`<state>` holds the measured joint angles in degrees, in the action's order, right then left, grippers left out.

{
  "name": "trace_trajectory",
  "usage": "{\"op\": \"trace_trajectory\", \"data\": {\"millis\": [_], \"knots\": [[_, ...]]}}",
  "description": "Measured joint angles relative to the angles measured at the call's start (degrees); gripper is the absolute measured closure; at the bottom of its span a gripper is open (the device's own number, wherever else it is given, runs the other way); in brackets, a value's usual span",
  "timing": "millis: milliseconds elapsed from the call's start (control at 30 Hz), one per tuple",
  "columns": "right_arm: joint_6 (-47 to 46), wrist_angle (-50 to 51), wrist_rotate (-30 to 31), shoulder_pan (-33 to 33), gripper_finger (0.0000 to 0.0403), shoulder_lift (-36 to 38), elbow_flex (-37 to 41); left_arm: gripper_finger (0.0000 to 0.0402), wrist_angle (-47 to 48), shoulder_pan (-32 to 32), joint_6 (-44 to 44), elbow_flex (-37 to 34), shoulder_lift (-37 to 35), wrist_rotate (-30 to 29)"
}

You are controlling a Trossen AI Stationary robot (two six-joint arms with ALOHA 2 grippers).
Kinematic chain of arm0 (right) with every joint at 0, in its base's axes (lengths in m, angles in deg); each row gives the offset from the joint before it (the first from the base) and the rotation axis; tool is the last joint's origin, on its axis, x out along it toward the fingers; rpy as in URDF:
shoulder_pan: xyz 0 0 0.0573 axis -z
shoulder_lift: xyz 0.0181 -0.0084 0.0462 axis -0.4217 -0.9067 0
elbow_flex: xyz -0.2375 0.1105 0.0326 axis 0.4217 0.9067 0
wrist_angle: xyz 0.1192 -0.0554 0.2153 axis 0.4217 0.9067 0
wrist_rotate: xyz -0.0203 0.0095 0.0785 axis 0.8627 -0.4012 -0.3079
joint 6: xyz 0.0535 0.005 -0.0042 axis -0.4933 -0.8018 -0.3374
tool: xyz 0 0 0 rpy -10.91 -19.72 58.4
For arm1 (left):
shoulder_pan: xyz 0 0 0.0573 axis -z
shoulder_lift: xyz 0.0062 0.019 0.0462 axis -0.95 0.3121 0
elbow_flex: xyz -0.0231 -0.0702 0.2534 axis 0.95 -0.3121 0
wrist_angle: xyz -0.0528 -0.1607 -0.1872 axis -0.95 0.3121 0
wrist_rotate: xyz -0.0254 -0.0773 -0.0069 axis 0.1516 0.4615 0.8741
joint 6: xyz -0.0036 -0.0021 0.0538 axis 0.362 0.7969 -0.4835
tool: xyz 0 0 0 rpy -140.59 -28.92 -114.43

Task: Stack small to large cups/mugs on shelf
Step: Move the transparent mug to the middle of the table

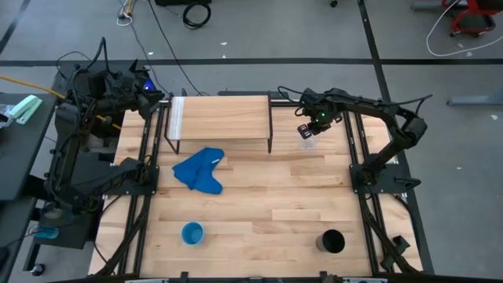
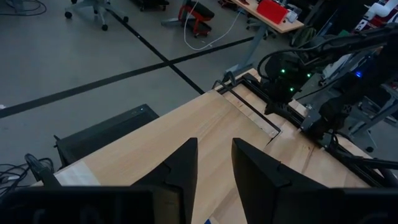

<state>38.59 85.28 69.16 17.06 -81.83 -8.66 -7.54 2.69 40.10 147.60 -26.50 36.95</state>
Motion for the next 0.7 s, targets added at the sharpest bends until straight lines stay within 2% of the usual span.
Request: {"op": "trace_trajectory", "data": {"millis": [167,400,567,700], "knots": [[0.2,0.0,0.0,0.0,0.0346,0.0,0.0,0.0294,0.0,0.0,-0.1,0.0,0.0,0.0],[0.8,0.0,0.0,0.0,0.0395,0.0,0.0,0.0297,0.0,0.0,-0.1,0.0,0.0,0.0],[2.1,0.0,-0.3,-0.1,0.0396,0.1,0.0,0.0303,0.0,0.0,-0.1,0.0,0.0,0.0],[3.0,1.5,-4.1,-0.2,0.0398,2.1,-0.2,0.0307,0.0,0.0,-0.1,0.0,0.0,0.0]]}}
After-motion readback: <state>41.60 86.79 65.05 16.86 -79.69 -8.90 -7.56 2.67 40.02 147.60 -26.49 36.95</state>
